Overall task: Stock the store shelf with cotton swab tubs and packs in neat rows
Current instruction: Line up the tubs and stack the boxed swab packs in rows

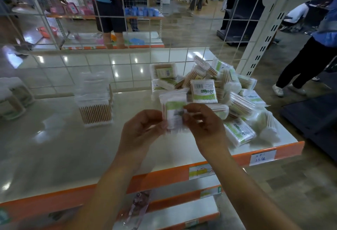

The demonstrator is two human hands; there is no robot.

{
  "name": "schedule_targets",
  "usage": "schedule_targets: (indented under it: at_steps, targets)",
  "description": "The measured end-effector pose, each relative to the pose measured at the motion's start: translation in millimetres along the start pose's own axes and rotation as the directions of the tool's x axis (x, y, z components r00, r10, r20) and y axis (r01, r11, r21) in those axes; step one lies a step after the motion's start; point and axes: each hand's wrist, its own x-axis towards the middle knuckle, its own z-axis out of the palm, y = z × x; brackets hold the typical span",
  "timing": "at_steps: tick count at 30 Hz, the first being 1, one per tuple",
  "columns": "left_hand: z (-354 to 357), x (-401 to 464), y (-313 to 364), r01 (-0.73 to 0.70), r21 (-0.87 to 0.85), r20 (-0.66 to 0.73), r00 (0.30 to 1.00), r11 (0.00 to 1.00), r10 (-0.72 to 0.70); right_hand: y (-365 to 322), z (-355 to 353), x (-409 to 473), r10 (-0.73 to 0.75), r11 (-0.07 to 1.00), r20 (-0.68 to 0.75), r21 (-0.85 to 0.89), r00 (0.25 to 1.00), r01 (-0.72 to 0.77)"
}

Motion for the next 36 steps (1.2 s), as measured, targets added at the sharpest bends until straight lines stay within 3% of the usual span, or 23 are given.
schedule_targets:
  at_steps: [2,5,7,9,12,15,19,25,30,36]
  targets:
    - [-3,-4,2,-0.153,0.256,0.013,0.988,0.955,0.155,-8,8,-2,-0.053,0.996,0.032,-0.065,0.998,0.055]
    - [-14,-5,5,-0.426,0.575,0.160,0.896,0.698,0.415,-25,19,-6,0.042,0.976,0.120,0.208,0.992,-0.066]
    - [-21,-7,6,-0.479,0.680,0.231,0.859,0.556,0.457,-30,24,-8,0.038,0.957,0.187,0.277,0.982,-0.090]
    - [-27,-10,10,-0.499,0.746,0.281,0.836,0.440,0.471,-29,30,-9,0.038,0.971,0.224,0.222,0.974,-0.089]
    - [-41,-11,15,-0.533,0.790,0.368,0.807,0.302,0.462,-25,40,-7,0.067,0.986,0.219,0.137,0.973,-0.099]
    - [-62,-9,19,-0.523,0.831,0.404,0.802,0.190,0.440,-25,53,-4,0.101,0.976,0.213,0.169,0.972,-0.138]
    - [-97,-11,24,-0.453,0.882,0.383,0.849,0.129,0.363,-28,77,-1,0.090,0.981,0.218,0.151,0.972,-0.125]
    - [-159,-18,25,-0.280,0.960,0.264,0.928,0.024,0.261,-26,120,12,-0.078,0.996,0.293,0.053,0.953,0.066]
    - [-195,-23,22,-0.190,0.981,0.195,0.958,-0.042,0.210,-19,164,29,-0.041,0.999,0.330,-0.011,0.943,0.048]
    - [-213,-26,14,-0.150,0.987,0.157,0.976,-0.061,0.150,5,191,31,-0.137,0.935,0.359,-0.260,0.923,0.240]
